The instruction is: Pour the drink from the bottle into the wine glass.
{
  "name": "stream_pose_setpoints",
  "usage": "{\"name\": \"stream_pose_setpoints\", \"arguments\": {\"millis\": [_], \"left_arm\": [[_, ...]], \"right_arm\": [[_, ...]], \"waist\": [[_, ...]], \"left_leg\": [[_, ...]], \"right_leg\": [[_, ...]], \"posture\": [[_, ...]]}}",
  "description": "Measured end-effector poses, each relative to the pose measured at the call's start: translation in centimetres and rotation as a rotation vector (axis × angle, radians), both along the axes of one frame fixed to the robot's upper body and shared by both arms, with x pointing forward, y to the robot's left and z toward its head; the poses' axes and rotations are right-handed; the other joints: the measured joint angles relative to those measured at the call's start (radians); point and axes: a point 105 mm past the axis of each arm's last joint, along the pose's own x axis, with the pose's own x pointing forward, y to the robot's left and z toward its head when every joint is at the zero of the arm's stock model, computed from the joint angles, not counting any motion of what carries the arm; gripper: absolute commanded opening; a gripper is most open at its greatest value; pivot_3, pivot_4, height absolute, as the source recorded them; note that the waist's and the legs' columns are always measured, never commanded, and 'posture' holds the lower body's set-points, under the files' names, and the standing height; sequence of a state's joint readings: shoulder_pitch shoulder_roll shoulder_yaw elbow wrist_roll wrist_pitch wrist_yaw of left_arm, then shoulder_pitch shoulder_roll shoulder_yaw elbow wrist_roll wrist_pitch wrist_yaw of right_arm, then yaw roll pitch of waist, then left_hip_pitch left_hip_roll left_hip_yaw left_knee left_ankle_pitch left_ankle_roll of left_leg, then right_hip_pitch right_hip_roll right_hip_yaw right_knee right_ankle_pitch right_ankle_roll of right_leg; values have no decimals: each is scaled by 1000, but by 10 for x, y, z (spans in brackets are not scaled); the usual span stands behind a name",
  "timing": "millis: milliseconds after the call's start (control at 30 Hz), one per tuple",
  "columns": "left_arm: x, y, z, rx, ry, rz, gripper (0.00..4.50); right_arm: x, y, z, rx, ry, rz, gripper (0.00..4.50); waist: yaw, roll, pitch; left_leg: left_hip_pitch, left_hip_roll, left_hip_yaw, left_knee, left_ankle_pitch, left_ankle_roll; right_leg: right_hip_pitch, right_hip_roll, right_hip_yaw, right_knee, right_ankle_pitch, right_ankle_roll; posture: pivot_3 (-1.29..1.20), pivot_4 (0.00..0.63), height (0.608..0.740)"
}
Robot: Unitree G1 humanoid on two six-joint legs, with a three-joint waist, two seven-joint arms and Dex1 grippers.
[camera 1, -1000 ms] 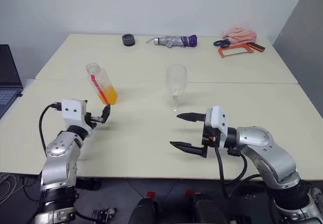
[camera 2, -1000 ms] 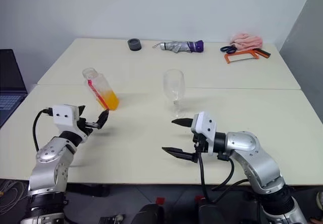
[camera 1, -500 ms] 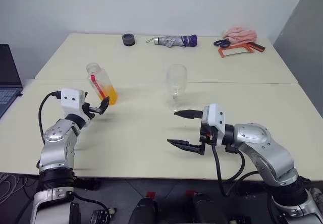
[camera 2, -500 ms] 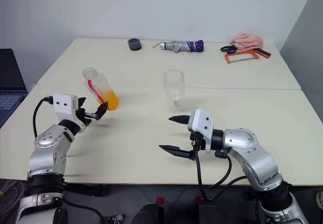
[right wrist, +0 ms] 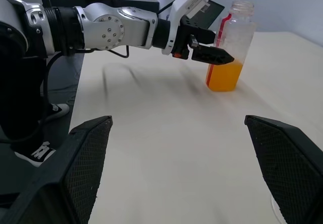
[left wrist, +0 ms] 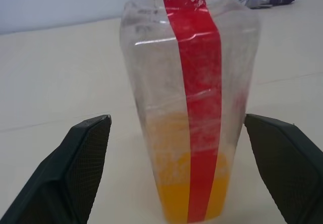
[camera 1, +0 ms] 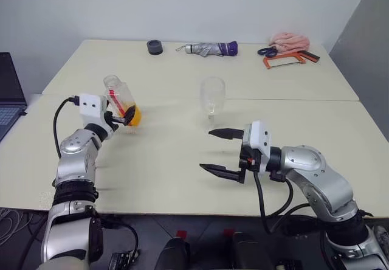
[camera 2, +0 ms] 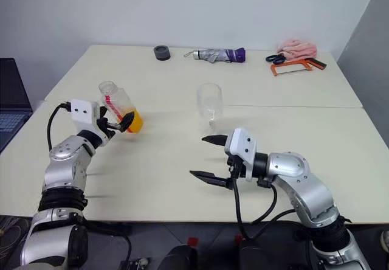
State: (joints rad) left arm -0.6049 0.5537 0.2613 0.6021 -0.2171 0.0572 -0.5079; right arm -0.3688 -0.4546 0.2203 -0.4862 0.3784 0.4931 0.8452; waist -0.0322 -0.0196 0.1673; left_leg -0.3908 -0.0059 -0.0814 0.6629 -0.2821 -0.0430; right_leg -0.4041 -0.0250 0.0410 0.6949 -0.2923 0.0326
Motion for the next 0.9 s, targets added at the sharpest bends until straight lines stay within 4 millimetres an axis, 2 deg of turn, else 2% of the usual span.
{"name": "stream_pose_setpoints", "arguments": {"millis": [67, 300, 367, 600, 700, 800, 900], "left_arm": [[3, -1, 2, -5, -4, -6, 4500], [9, -5, 1, -19, 3, -29, 2302], [10, -5, 1, -21, 3, -29, 1833], [10, -6, 2, -27, -4, -29, 1694], [10, -13, 11, -7, -36, -49, 1693], [9, -36, 37, 65, -114, -118, 1691], [7, -69, 58, 204, -182, -210, 1691]], "right_arm": [[1, 0, 1, 3, -1, -1, 4479], [3, 3, 4, 29, -6, -9, 4500], [3, 4, 5, 33, -7, -9, 4500], [4, 4, 5, 37, -8, -11, 4500], [4, 4, 6, 40, -10, -19, 4500], [6, 0, 11, 64, -11, -44, 4500], [14, -9, 22, 127, -17, -125, 4500]], "waist": [[0, 0, 0], [0, 0, 0], [0, 0, 0], [0, 0, 0], [0, -2, 1], [1, -3, 1], [3, -3, 1]], "left_leg": [[0, 0, 0, 0, 0, 0], [0, 0, 0, 0, 0, 0], [-1, 0, 0, 0, 0, 0], [-1, 0, -1, 0, 0, 0], [-3, 0, -2, 1, 0, 0], [-4, 0, -3, 1, 1, -1], [-5, -1, -3, 1, 2, -4]], "right_leg": [[0, 0, 0, 0, 0, 0], [0, 0, 0, 0, 0, 0], [0, 0, 0, 0, 0, 0], [-1, 0, 0, 0, 0, 0], [-1, 0, -1, 0, 0, 0], [-2, -2, -2, 0, 0, 0], [-2, -3, -2, 0, 0, 0]], "posture": [[0, 150, 740], [0, 150, 740], [0, 150, 740], [0, 150, 740], [0, 150, 740], [0, 150, 740], [0, 150, 740]]}}
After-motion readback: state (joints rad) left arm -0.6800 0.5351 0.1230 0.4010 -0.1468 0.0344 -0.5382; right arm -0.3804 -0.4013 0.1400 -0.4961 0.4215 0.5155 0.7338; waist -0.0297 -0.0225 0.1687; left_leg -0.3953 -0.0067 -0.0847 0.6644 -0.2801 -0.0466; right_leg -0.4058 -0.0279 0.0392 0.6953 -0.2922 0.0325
